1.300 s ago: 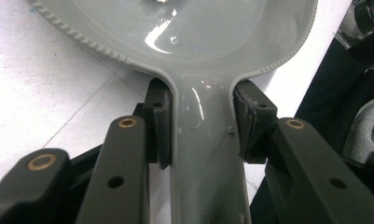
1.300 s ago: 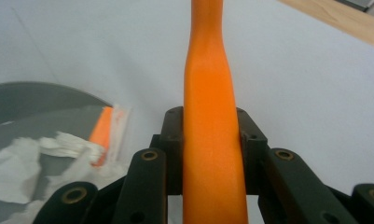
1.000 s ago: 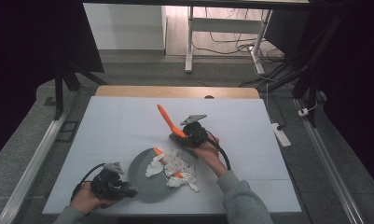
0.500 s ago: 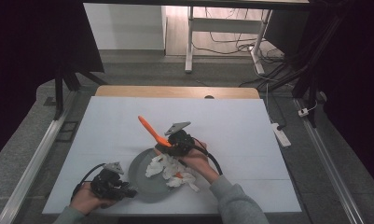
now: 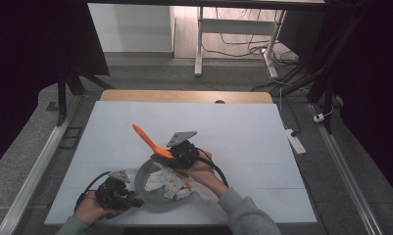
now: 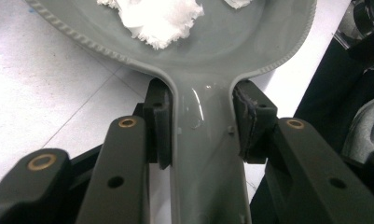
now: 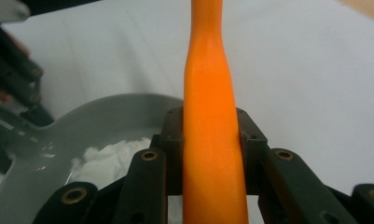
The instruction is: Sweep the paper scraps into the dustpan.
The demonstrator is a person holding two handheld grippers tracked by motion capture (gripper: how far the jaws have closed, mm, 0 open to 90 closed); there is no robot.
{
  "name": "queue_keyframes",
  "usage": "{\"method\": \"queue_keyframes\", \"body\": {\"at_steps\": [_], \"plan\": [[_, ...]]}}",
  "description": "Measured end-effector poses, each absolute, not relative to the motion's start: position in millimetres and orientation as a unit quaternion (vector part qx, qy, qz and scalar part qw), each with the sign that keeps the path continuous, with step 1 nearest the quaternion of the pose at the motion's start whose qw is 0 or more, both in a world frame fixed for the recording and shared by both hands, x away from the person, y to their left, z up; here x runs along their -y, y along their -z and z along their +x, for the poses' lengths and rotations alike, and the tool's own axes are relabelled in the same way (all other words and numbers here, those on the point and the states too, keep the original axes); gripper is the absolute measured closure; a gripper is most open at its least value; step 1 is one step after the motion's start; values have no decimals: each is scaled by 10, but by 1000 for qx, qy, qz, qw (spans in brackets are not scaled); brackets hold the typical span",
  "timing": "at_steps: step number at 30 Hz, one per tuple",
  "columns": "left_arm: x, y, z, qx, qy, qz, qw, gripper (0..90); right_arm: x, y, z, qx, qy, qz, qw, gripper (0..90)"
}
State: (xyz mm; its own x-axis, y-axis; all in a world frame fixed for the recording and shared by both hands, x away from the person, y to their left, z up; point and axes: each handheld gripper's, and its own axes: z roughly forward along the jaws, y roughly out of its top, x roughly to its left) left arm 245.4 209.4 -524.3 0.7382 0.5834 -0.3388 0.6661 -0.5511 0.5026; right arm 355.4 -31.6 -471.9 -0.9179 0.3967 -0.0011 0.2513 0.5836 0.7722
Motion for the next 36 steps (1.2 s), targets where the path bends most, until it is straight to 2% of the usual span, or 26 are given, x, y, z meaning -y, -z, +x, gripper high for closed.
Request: {"method": "queue_keyframes", "body": {"at_steps": [11, 23, 36], "plan": [[-2099, 5244, 2449, -355, 67, 877, 316, 619, 675, 4582, 3595, -845, -451, 253, 135, 701], [-2109, 5236, 2434, -351, 67, 877, 320, 619, 1159, 4592, 3442, -839, -440, 290, 136, 701], [-2152, 5212, 2382, -343, 67, 880, 322, 619, 1642, 4806, 3332, -820, -408, 374, 143, 701]]}}
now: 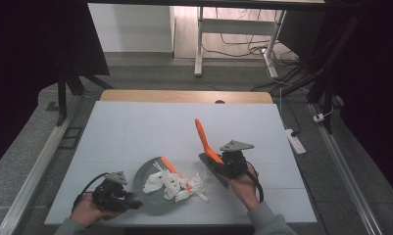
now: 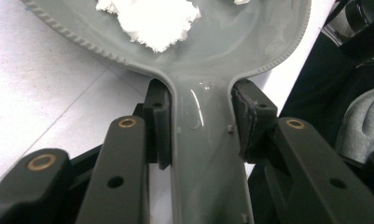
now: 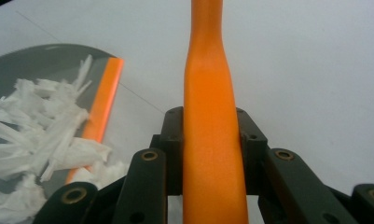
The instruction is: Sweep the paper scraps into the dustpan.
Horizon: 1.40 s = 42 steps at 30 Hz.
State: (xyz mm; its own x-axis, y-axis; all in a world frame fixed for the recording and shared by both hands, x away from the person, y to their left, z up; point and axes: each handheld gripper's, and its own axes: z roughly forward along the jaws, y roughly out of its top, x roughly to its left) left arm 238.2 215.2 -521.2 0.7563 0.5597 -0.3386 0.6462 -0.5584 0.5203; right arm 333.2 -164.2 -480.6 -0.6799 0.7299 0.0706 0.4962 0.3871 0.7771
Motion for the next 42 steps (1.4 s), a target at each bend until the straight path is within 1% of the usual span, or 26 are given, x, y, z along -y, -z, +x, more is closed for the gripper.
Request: {"method": "queue_keyframes", "body": {"at_steps": [6, 11, 16, 20, 28, 33, 35, 37, 39, 42], "plan": [[-2175, 5181, 2347, -338, 65, 880, 327, 618, 1667, 4866, 3331, -821, -397, 383, 144, 701], [-2168, 5178, 2301, -328, 70, 884, 325, 618, 1637, 4901, 3340, -824, -384, 385, 159, 701], [-2132, 5193, 2261, -318, 75, 890, 317, 618, 1661, 4908, 3396, -820, -377, 396, 170, 701], [-2097, 5188, 2249, -310, 78, 894, 316, 618, 1661, 4929, 3444, -818, -372, 404, 169, 701], [-2025, 5187, 2239, -301, 80, 897, 312, 618, 1470, 4941, 3388, -833, -369, 381, 159, 701], [-1995, 5191, 2239, -298, 81, 898, 312, 618, 1310, 4950, 3298, -841, -365, 365, 161, 700], [-1992, 5193, 2241, -298, 82, 898, 313, 619, 1254, 4951, 3260, -842, -369, 362, 152, 701], [-1987, 5195, 2241, -299, 82, 898, 313, 618, 1184, 4958, 3215, -843, -376, 361, 134, 701], [-1983, 5196, 2241, -299, 82, 898, 313, 619, 1075, 4962, 3147, -849, -373, 347, 139, 701], [-1978, 5201, 2241, -300, 82, 897, 314, 619, 937, 4959, 3090, -852, -381, 342, 112, 701]]}}
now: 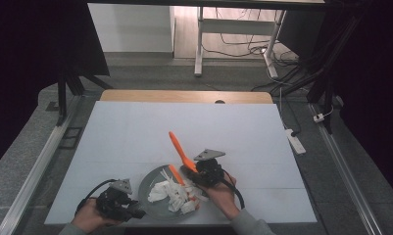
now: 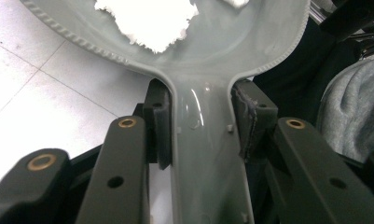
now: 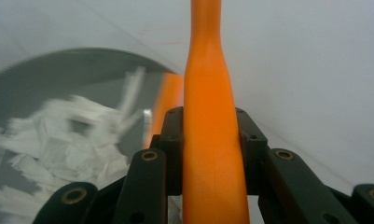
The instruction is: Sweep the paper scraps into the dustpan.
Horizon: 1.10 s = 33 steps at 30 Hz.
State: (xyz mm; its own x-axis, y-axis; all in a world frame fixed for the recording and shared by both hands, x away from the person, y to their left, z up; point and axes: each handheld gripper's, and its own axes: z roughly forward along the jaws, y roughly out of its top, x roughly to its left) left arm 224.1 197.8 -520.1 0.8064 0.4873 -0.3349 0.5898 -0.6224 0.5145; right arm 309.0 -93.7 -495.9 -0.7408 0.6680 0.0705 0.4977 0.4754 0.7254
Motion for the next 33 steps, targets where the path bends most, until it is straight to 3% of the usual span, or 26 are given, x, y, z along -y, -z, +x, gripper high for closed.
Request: {"method": "queue_keyframes", "body": {"at_steps": [4, 12, 33], "plan": [[-1982, 5204, 2243, -301, 83, 896, 315, 618, 704, 4953, 3011, -857, -386, 322, 116, 701], [-1990, 5216, 2252, -302, 86, 894, 320, 618, 444, 4893, 2883, -858, -422, 285, 66, 701], [-2074, 5213, 2287, -323, 75, 879, 344, 618, 945, 4504, 3066, -810, -487, 312, 96, 701]]}}
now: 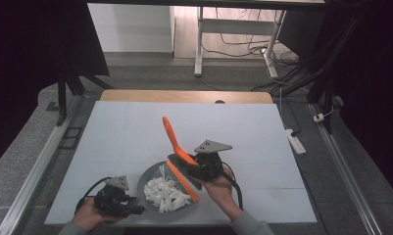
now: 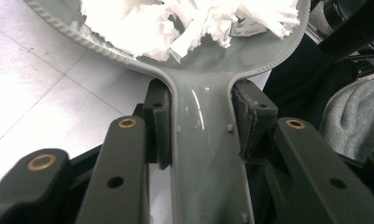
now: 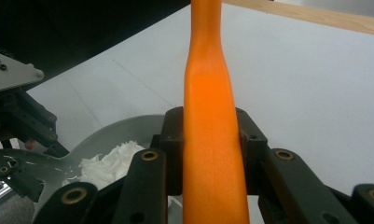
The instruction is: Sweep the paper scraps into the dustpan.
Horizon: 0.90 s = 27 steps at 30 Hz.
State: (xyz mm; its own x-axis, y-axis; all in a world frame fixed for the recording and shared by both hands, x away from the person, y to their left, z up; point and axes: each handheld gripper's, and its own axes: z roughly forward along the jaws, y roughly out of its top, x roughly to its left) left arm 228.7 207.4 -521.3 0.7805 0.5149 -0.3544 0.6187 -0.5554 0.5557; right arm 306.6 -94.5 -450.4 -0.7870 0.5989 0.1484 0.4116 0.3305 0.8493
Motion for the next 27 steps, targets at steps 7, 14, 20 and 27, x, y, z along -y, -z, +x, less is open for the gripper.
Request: {"method": "queue_keyframes", "body": {"at_steps": [7, 14, 20, 27], "plan": [[-2095, 5189, 2291, -330, 65, 873, 353, 618, 1069, 4468, 3096, -803, -497, 314, 100, 701], [-2103, 5174, 2300, -342, 51, 867, 360, 618, 1192, 4460, 3129, -800, -499, 316, 104, 701], [-2122, 5152, 2305, -357, 35, 858, 368, 618, 1309, 4439, 3146, -799, -502, 313, 107, 701], [-2146, 5133, 2320, -381, 25, 842, 380, 617, 1466, 4416, 3133, -801, -500, 307, 119, 701]]}}
